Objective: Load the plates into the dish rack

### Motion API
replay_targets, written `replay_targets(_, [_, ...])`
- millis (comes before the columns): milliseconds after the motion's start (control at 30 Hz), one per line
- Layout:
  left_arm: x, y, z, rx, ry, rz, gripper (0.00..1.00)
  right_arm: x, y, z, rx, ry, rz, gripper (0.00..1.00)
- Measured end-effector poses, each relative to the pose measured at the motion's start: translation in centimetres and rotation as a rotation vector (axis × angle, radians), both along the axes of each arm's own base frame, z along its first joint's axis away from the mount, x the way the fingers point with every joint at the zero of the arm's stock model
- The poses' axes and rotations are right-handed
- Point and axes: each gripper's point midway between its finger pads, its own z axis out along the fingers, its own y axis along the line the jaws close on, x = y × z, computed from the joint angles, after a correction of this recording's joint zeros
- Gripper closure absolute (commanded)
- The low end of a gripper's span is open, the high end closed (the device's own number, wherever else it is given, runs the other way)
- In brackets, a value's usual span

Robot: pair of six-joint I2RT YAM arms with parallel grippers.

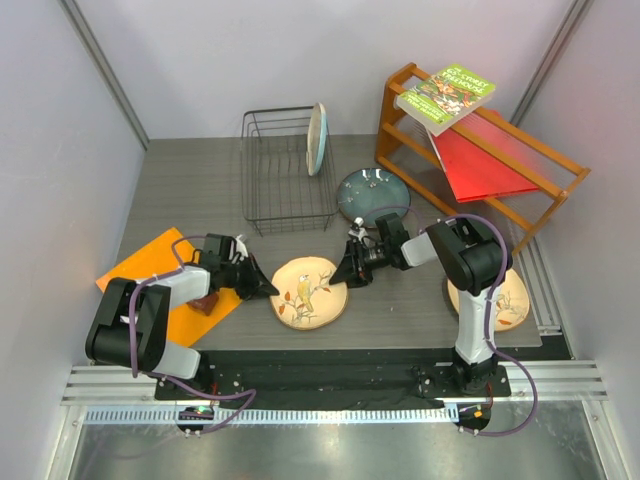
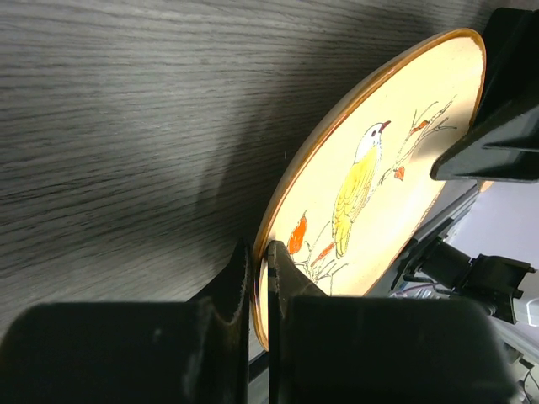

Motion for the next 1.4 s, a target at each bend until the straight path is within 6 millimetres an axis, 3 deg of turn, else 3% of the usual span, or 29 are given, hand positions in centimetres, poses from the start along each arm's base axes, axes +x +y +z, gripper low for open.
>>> replay_targets(267, [0.2, 0.2, 0.0, 0.010, -0.009, 0.008, 1.00, 0.4, 0.4, -0.2, -0.089, 0.049, 0.004, 0.52])
replay_targets(433, [0.3, 0.3, 0.0, 0.015, -0.013, 0.011, 1.00, 0.5, 0.6, -0.1, -0.108, 0.060, 0.004, 0.53])
replay_targets(667, [0.7, 0.4, 0.2, 0.018, -0.038, 0.029, 1.00, 0.6, 0.9, -0.3, -0.150, 0.038, -0.006, 0.61])
replay_targets(933, [1.4, 0.2, 0.5, -0.043, -0.047, 0.064, 1.00, 0.4, 0.9, -0.3, -0.106, 0.005, -0.006, 0.59])
replay_targets(1033, [2.4, 0.0, 1.2, -0.119, -0.060, 0.101, 1.00, 0.4, 0.8, -0.3, -0.082, 0.000, -0.013, 0.58])
replay_targets(1167, [2.9, -1.9, 4.1, -0.281, -0.100, 0.051, 1.00, 0.0, 1.9, -0.2, -0.034, -0.030, 0.012, 0.57])
replay_targets(1400, [2.5, -1.8, 4.2, -0.304, -0.108, 0.038, 1.00, -0.1, 2.0, -0.2, -0.001, -0.032, 0.015, 0.59])
